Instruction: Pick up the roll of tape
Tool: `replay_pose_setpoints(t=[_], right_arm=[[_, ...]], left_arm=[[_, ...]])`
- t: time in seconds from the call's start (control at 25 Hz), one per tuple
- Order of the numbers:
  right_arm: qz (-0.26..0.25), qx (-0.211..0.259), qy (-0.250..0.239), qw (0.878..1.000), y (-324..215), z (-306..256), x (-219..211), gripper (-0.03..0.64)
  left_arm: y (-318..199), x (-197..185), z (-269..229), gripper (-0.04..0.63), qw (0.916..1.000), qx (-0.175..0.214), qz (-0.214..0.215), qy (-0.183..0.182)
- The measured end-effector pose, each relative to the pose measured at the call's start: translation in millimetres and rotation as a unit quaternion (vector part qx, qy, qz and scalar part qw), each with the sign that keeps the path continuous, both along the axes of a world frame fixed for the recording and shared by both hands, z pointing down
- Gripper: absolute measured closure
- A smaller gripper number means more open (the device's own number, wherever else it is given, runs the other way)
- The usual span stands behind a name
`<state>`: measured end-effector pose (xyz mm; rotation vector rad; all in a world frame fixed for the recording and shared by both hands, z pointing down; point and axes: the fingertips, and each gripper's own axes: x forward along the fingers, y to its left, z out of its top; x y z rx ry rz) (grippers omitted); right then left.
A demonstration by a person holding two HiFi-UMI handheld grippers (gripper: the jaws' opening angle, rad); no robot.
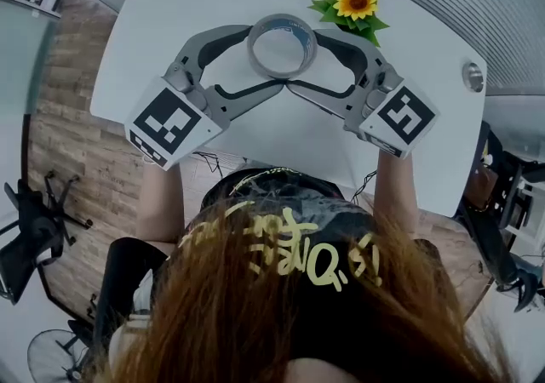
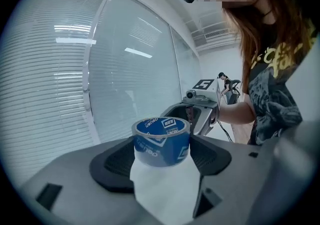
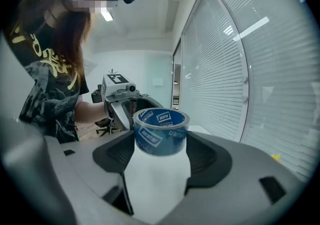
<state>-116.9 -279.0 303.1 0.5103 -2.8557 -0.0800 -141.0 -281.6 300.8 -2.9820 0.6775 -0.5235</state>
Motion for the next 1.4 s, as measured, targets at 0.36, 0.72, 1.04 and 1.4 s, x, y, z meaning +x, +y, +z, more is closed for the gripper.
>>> replay_pose_setpoints(t=[0.36,0.72,1.04,1.4], right_arm=[[0.015,-0.01,-0.019,1.0,11,-29,8,0.301],[0.005,0.013,-0.05,0.999,15,-49,11,0.301],[0.009,0.015,-0.068,0.998,17,-53,12,0.301],[0.011,0.014,-0.082,0.996,17,-55,10,0.301]], left_arm=[[9,7,-26,0.253,0.9995,0.0,0.011,0.031],[14,7,-43,0.253,0.998,0.001,0.015,0.061],[15,4,-48,0.255,0.9969,0.0,0.018,0.077],[14,3,-54,0.255,0.9948,0.005,0.021,0.1]])
